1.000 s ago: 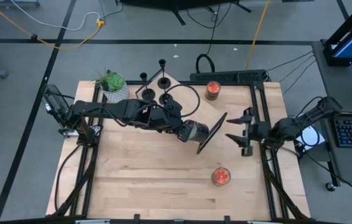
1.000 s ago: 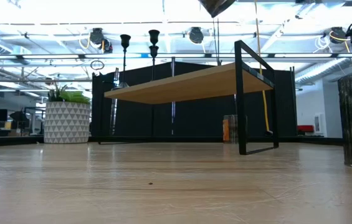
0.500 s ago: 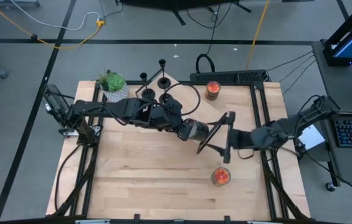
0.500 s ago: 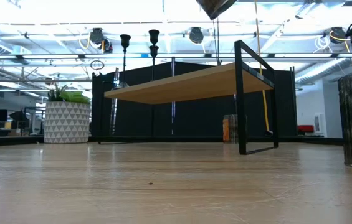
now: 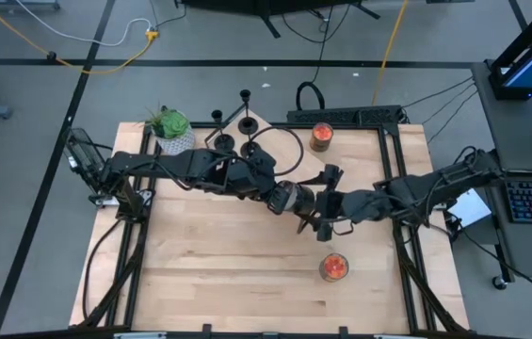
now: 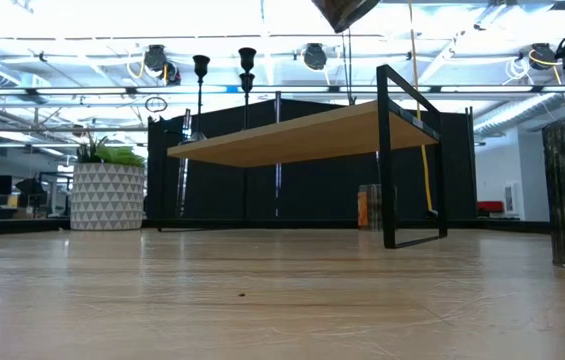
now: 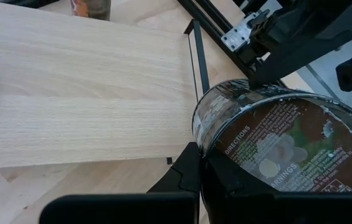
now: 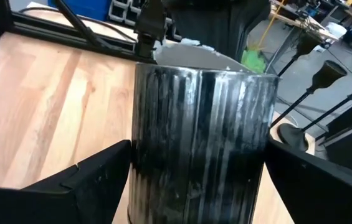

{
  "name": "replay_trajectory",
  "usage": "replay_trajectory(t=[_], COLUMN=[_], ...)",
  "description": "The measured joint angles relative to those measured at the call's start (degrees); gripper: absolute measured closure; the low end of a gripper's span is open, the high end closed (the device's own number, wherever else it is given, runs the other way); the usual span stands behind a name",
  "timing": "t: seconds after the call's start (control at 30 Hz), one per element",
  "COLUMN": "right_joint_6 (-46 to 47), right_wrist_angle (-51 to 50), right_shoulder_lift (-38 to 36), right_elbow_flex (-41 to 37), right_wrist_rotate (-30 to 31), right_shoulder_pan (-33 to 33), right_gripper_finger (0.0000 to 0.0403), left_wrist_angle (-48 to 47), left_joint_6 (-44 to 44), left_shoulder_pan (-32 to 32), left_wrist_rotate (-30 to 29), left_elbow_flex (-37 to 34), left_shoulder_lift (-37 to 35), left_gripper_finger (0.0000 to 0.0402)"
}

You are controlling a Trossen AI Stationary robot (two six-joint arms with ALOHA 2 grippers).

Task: Pick & Place candle stick holders
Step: Put the black scented candle on the shelf

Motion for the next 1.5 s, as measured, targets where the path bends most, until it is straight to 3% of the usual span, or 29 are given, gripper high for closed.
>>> replay_trajectory(t=[0.13, 0.63, 0.97, 1.5], right_joint_6=[-0.15, 0.17, -0.42, 0.5], right_wrist_angle=[-0.02, 4.41, 5.84, 4.95], right_shoulder_lift=[0.79, 2.02, 6.2, 6.11], right_elbow_flex=[0.0, -0.08, -0.02, -0.19], right_wrist_rotate=[-0.76, -12.28, -12.28, -11.59], right_shoulder_pan=[-2.0, -8.19, -9.74, -10.73], right_gripper_finger=[0.0047, 0.0043, 0.0043, 0.0065], left_wrist_angle=[-0.38, -0.84, -0.57, 1.2], left_joint_6=[0.27, 0.82, 1.71, 2.24], left_shoulder_pan=[0.0, 0.61, 0.87, 0.92], left_wrist_rotate=[-0.16, -0.07, 0.15, 0.23], left_elbow_flex=[-0.02, -0.09, -0.09, -0.02], left_shoulder_lift=[0.0, -0.09, 0.02, 0.0], left_gripper_finger=[0.0402, 0.0401, 0.0401, 0.0401])
